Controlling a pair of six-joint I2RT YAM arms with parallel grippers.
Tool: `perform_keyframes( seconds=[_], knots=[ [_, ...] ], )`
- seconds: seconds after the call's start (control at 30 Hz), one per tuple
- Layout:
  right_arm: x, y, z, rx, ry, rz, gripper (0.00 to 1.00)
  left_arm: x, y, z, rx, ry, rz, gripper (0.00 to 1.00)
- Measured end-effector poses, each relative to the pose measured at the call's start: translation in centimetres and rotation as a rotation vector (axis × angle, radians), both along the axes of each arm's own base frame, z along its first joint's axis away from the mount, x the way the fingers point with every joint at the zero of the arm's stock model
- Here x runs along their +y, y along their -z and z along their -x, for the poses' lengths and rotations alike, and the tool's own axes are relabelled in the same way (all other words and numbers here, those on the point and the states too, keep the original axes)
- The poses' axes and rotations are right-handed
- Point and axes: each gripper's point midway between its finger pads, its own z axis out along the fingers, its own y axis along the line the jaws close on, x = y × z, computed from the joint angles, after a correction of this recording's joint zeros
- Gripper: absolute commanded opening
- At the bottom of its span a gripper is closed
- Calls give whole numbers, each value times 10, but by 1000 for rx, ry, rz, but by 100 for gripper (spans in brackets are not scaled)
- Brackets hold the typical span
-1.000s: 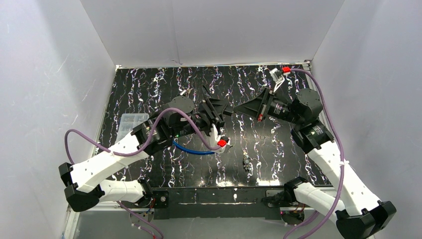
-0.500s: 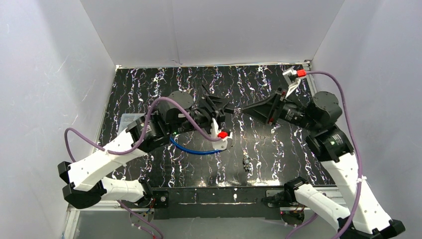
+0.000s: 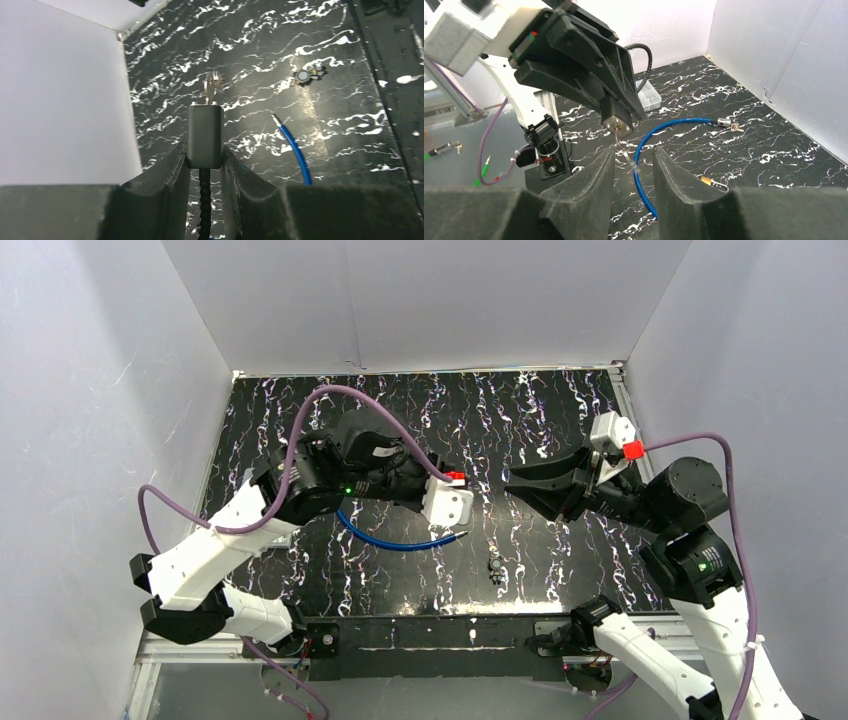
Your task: Unlock with the key
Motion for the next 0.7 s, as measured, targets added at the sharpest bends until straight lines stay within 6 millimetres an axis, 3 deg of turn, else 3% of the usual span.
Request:
perform_keyframes(
  seconds=[0.23,0.7],
  knots=[
    [14,8,3,-35,-77,47,38,-1,19,4,76,-2,-56,0],
    [34,29,15,-66,-149,134,40,-4,-3,13,130,4,-17,0]
  ],
)
